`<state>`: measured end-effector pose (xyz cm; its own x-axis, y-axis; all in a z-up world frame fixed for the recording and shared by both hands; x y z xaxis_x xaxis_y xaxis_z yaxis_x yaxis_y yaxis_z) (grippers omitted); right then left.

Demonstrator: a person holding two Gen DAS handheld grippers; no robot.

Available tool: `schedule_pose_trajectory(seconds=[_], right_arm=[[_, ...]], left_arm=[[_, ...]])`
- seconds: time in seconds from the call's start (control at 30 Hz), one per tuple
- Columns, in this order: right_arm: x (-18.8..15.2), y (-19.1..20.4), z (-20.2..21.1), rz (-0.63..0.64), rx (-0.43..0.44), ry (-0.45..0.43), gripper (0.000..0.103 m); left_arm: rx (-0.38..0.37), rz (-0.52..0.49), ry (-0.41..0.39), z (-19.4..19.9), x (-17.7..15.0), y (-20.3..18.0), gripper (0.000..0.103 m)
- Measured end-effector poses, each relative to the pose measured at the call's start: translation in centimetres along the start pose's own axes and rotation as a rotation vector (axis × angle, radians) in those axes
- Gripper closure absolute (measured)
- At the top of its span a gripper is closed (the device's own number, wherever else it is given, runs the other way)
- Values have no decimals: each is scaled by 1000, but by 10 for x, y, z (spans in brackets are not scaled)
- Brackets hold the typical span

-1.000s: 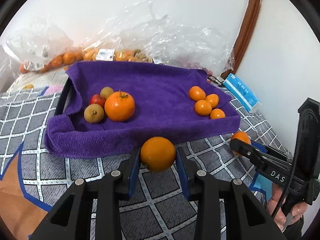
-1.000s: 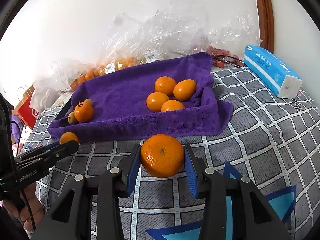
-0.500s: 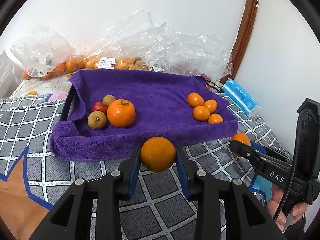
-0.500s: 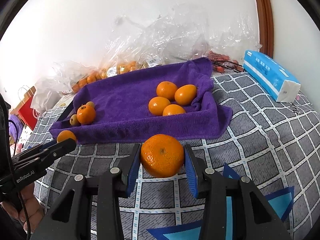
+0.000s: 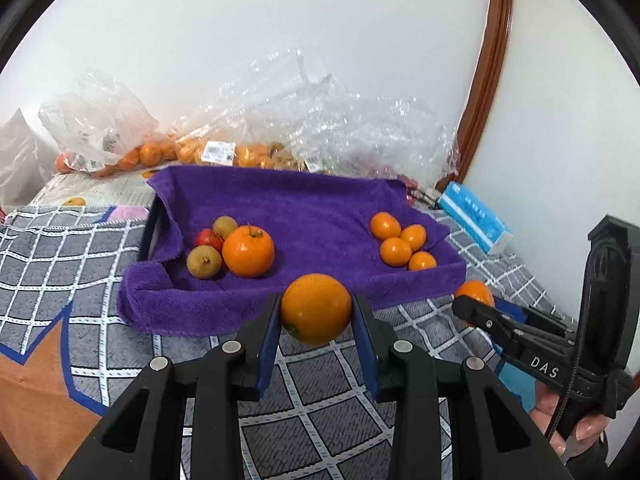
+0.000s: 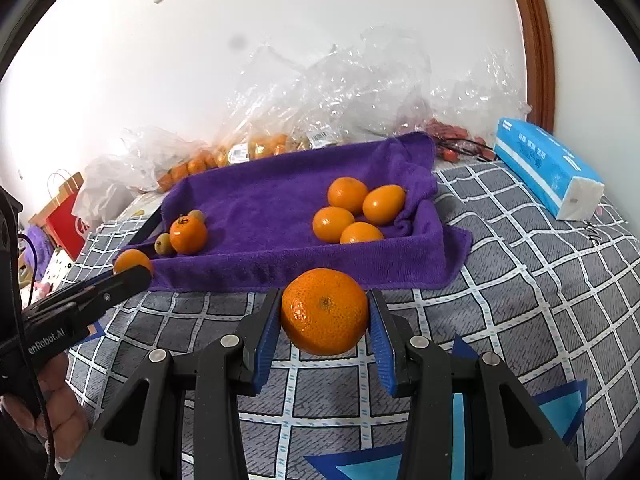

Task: Organize fruits
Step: 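Carry the round orange with left tool while right tool carries the large orange over the towel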

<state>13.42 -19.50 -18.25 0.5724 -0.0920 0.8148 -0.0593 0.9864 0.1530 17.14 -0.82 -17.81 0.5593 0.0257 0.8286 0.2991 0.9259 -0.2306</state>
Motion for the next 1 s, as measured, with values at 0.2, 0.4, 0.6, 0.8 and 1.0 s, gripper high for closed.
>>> schedule_pose_trajectory(seconds=[0.2, 0.4, 0.6, 0.8, 1.0], right_arm=[[1, 0, 4, -4, 5, -19, 61], [3, 1, 7, -6, -7, -49, 61], [8, 10, 12, 55, -5, -30, 61], [29, 23, 24, 97, 34, -47, 61], [66, 28, 32, 80, 80, -105, 61]], left_arm=[[1, 47, -38, 9, 6, 10, 70], [49, 59, -68, 12, 10, 19, 70], [96, 88, -97, 29, 16, 33, 70], [106, 108, -131, 53, 38, 42, 70], [138, 84, -161, 60, 66, 41, 70]])
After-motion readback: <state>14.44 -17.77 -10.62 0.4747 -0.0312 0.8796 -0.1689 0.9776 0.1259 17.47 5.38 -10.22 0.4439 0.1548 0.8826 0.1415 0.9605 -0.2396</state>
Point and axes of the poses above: each gripper's, at about its wrist camera, not at the fingertips, and z roughly against the way its jaws point, y to its left, x to its top, the point moved 4 cm from there along -z, roughly the way its jaws point
